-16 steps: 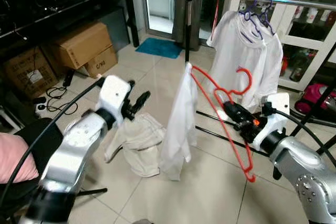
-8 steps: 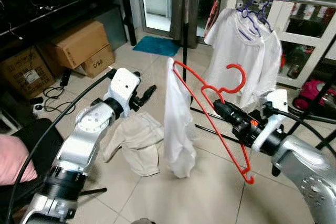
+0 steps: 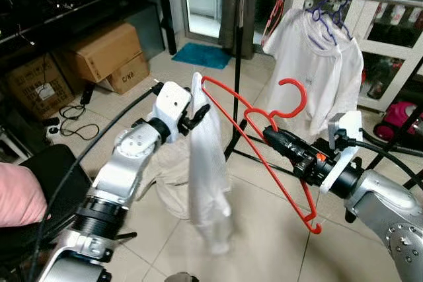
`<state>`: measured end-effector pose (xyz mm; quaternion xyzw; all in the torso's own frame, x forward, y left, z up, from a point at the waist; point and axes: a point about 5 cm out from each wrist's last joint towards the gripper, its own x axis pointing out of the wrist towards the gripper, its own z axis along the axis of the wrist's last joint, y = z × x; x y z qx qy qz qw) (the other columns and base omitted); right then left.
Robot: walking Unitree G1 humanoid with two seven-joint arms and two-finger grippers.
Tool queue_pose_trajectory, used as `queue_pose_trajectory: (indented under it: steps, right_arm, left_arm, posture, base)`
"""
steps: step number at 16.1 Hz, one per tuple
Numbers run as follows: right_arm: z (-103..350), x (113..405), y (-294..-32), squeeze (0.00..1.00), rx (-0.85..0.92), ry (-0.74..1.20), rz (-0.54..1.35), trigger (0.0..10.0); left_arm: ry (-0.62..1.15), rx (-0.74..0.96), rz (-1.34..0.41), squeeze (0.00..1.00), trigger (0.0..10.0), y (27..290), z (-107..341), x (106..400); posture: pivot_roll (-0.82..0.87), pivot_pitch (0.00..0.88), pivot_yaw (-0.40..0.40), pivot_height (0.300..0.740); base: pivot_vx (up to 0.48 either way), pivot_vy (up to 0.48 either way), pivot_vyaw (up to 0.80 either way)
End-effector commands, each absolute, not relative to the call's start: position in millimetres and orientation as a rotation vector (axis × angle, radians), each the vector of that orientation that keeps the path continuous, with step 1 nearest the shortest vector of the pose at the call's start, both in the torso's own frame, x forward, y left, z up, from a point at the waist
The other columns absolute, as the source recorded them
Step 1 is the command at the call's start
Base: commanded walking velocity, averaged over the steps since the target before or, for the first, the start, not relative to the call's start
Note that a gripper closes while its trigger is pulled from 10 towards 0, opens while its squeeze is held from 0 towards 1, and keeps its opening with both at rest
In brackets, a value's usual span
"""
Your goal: Hang hanger
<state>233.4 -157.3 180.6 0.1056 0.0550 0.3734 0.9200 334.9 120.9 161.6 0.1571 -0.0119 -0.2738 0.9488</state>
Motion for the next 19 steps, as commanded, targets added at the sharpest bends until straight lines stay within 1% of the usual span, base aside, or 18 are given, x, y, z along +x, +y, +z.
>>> queue_pose_trajectory:
  steps: [1,7,10,11,13,14,16,17,18,19]
  right_arm:
    - [193.8,232.5,-155.7,0.0,0.215,0.058,0.791,10.0]
    - [196.4,233.4,-153.1,0.0,0.228,0.057,0.81,10.0]
    - [196.9,232.5,-153.0,0.0,0.229,0.059,0.811,10.0]
    - [197.1,232.2,-153.9,0.0,0.229,0.063,0.81,10.0]
    - [198.0,232.3,-153.4,0.0,0.227,0.065,0.813,10.0]
    - [198.7,232.0,-152.0,0.0,0.228,0.064,0.816,10.0]
    - [198.2,230.5,-150.2,0.0,0.234,0.061,0.813,10.0]
    - [197.7,229.8,-149.6,0.0,0.239,0.06,0.808,10.0]
    - [197.5,229.6,-149.4,0.0,0.241,0.059,0.806,10.0]
    - [197.4,229.3,-149.3,0.0,0.244,0.057,0.803,10.0]
  left_arm:
    - [-0.039,0.331,-0.539,0.0,10.0,122.4,167.5,338.2]
    - [-0.029,0.338,-0.498,0.0,10.0,126.3,164.2,340.2]
    - [-0.037,0.316,-0.506,0.0,10.0,124.7,165.5,340.6]
    - [-0.048,0.292,-0.53,1.0,10.0,120.1,166.4,339.9]
    - [-0.054,0.271,-0.542,1.0,10.0,115.3,167.4,339.9]
    - [-0.047,0.281,-0.55,0.0,10.0,112.5,165.6,341.2]
    - [-0.035,0.288,-0.549,0.0,10.0,111.8,164.1,342.4]
    - [-0.021,0.295,-0.53,0.0,9.2,113.3,163.2,344.1]
    - [-0.015,0.299,-0.521,0.0,5.6,114.0,162.7,344.7]
    - [-0.005,0.308,-0.513,0.0,0.9,115.2,161.2,345.7]
  posture:
    - [0.03,0.015,0.061,0.74]
    - [0.03,0.032,0.056,0.74]
    - [0.03,0.037,0.056,0.74]
    - [0.02,0.037,0.051,0.74]
    - [0.02,0.038,0.056,0.74]
    - [0.01,0.04,0.068,0.74]
    - [0.01,0.04,0.08,0.74]
    - [0.02,0.042,0.086,0.74]
    - [0.02,0.042,0.086,0.74]
    - [0.02,0.044,0.091,0.74]
  base:
    - [0.0,0.0,0.0]
    - [0.0,0.0,0.0]
    - [0.0,0.0,0.0]
    - [0.0,0.0,0.0]
    - [0.0,0.0,0.0]
    - [0.0,0.0,0.0]
    - [0.0,0.0,0.0]
    - [0.0,0.0,0.0]
    - [0.0,0.0,0.0]
    - [0.0,0.0,0.0]
